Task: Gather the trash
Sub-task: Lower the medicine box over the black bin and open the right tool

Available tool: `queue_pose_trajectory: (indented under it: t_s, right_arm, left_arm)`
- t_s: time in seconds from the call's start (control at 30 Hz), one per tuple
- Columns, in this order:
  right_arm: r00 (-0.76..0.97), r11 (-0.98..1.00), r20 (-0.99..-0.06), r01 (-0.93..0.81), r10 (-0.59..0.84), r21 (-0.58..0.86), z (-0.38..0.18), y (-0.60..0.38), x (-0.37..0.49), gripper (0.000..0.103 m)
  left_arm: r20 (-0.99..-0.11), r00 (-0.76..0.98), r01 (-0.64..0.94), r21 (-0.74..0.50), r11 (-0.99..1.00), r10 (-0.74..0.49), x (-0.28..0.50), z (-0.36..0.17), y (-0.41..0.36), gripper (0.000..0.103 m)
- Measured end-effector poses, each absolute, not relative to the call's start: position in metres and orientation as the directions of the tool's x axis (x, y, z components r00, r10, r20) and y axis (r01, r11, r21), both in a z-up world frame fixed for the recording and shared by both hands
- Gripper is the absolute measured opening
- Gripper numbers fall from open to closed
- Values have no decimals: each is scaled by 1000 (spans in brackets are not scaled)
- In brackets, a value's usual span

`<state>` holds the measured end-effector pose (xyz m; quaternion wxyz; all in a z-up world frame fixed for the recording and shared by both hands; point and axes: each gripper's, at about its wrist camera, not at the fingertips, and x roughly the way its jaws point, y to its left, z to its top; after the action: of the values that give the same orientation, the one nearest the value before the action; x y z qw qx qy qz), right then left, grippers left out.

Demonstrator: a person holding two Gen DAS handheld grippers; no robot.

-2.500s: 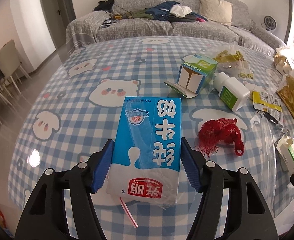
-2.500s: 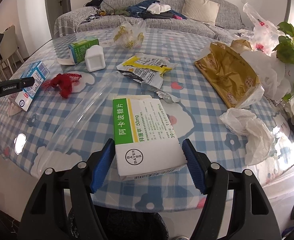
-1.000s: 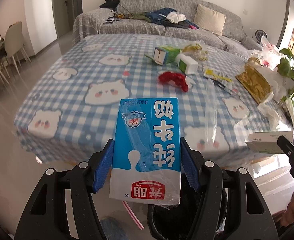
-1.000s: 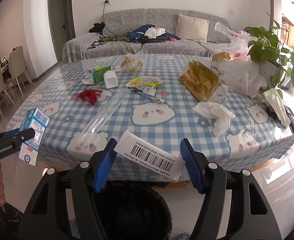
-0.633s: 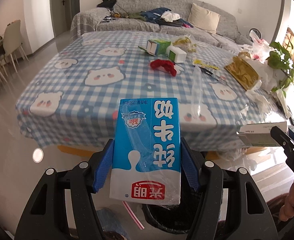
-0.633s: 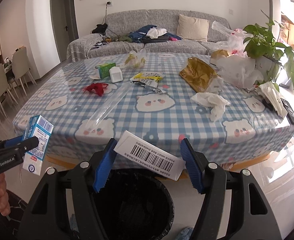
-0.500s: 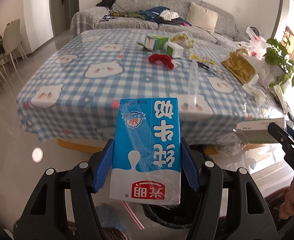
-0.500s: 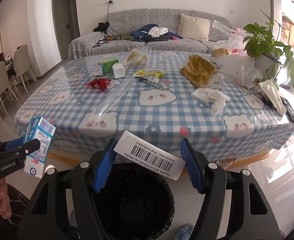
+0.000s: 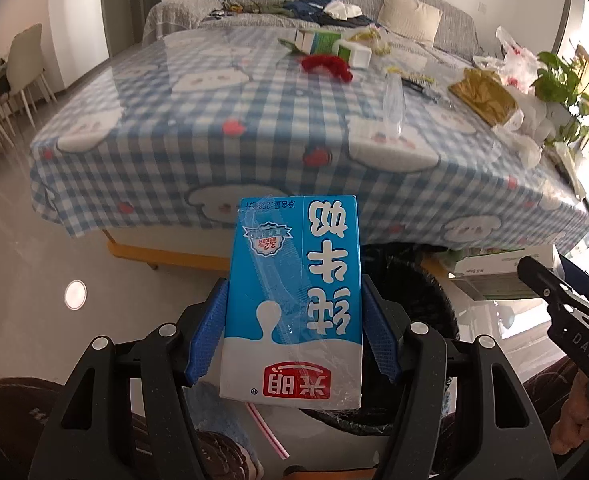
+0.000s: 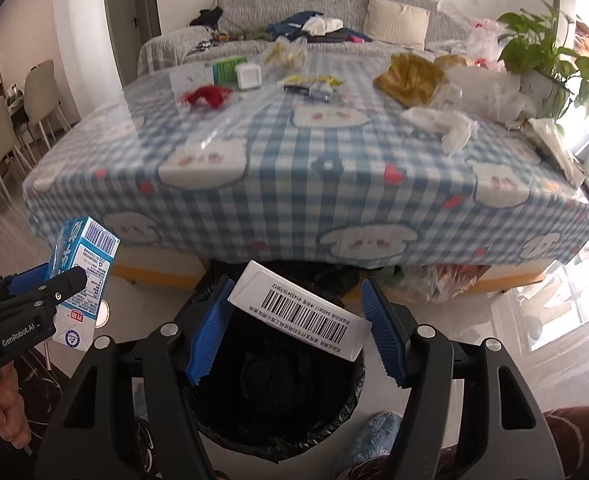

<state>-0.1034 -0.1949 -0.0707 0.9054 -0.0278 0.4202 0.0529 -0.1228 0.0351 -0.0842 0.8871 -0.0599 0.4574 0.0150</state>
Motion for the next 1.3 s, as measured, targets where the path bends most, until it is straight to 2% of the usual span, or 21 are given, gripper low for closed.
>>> queue_pose_trajectory:
  t_s: [0.27,0.67,0.77,0.83,1.03,1.3]
  right_arm:
    - [607,994,-793,-109,46,-26,-98,-188,-93,63]
    - [584,989,-808,-149,72,-20,-117,-168,-84,63]
    - [591,988,-804,-153,64,-34,-116,-165,-84,67]
    - [592,987,-803,-156,66,-34,-116,-164,-85,78]
    - [601,989,-798,-141,47,-48,-117,-169,-83,93]
    - [592,994,-806,-97,13,-55,-122,-195,-79,95]
  left_arm:
    - [-826,564,-99,-70,993,-2,-120,-107,37,62]
    - [-826,563,-111,-62,992,11,-122,-111,41,62]
    - [-828,560,-112,-59,992,14,-122,-112,40,62]
    - [-831,556,-112,-59,992,13,-122,-113,39,62]
    - [-833,553,-101,-68,993,-1,-119,-113,31,62]
    - [-843,538,-72,-83,994,-32,-113,-118,11,62]
